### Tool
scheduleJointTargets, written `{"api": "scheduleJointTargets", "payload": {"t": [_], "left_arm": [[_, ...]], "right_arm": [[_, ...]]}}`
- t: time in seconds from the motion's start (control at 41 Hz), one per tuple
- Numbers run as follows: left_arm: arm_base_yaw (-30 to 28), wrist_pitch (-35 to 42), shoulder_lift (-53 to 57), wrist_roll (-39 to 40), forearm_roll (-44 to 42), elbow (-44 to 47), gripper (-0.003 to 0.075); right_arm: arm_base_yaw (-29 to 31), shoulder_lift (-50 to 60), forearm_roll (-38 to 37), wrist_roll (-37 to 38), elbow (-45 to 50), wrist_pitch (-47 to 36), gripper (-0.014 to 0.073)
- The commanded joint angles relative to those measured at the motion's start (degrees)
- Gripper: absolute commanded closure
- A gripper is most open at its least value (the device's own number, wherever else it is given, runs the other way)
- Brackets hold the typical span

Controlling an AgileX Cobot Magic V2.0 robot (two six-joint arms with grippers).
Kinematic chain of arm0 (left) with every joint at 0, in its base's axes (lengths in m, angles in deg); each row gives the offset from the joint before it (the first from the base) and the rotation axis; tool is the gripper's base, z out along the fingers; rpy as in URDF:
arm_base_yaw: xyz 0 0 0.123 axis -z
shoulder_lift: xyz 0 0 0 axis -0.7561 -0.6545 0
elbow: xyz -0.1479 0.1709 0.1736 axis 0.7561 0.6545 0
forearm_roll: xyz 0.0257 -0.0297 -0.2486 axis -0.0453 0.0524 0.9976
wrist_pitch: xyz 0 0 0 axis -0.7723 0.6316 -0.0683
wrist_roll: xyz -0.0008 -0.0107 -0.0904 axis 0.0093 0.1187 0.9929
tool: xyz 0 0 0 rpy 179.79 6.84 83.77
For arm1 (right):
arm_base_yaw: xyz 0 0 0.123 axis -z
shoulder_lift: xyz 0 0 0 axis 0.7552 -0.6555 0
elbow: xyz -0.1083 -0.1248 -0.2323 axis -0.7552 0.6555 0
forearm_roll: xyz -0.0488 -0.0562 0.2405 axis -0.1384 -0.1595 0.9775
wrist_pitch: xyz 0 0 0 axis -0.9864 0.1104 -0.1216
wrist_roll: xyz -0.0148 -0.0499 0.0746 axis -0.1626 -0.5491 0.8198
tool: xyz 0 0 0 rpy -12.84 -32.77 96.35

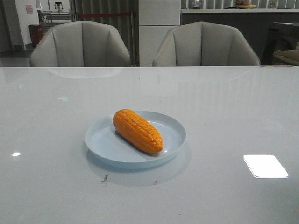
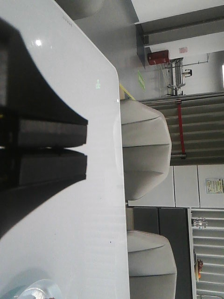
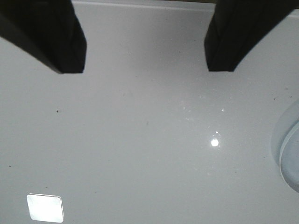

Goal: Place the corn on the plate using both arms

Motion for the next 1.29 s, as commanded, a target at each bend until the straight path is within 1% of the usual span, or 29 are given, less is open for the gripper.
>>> {"api": "scheduleJointTargets", "payload": {"t": [0.0, 0.39, 0.487, 0.633, 0.731, 0.755, 0.828, 0.974, 1.072, 1.121, 1.145, 1.169, 1.267], "left_arm": [[-0.17, 4.25, 0.88, 0.61, 0.32, 2.13, 0.0626], [-0.17, 4.25, 0.88, 0.61, 0.32, 2.13, 0.0626], [-0.17, 4.25, 0.88, 0.61, 0.32, 2.13, 0.0625], [-0.17, 4.25, 0.88, 0.61, 0.32, 2.13, 0.0626], [-0.17, 4.25, 0.88, 0.61, 0.32, 2.13, 0.0626], [-0.17, 4.25, 0.88, 0.61, 0.32, 2.13, 0.0626], [-0.17, 4.25, 0.88, 0.61, 0.32, 2.13, 0.0626], [-0.17, 4.25, 0.88, 0.61, 0.32, 2.13, 0.0626], [-0.17, 4.25, 0.88, 0.61, 0.32, 2.13, 0.0626], [-0.17, 4.25, 0.88, 0.61, 0.32, 2.13, 0.0626], [-0.17, 4.25, 0.88, 0.61, 0.32, 2.13, 0.0626], [-0.17, 4.25, 0.88, 0.61, 0.32, 2.13, 0.0626], [-0.17, 4.25, 0.88, 0.61, 0.32, 2.13, 0.0626]], "right_arm": [[0.1, -0.01, -0.55, 0.06, -1.58, -3.48, -0.0029], [0.1, -0.01, -0.55, 0.06, -1.58, -3.48, -0.0029], [0.1, 0.67, -3.5, -0.08, -1.58, -3.12, -0.0029], [0.1, 5.39, -4.64, -0.08, -1.47, -2.19, -0.0029], [0.1, 10.56, -4.64, -0.08, -1.41, -2.07, -0.0025], [0.1, 12.08, -4.73, -0.08, -1.41, -2.15, -0.0014], [0.1, 15.67, -4.77, -0.08, -1.41, -2.4, 0.0068], [0.1, 21.62, -4.51, -0.08, -1.41, -2.48, 0.0342], [0.1, 24.74, -4.15, -0.08, -1.41, -3.37, 0.0483], [0.1, 25.9, -3.18, -0.08, -1.41, -3.85, 0.0538], [0.1, 26.68, -2.38, -0.08, -1.28, -4.29, 0.0547], [0.1, 27.55, -2.01, -0.08, -0.97, -5.04, 0.0536], [0.1, 31.08, -0.2, -0.08, 2.11, -10.23, 0.0538]]}}
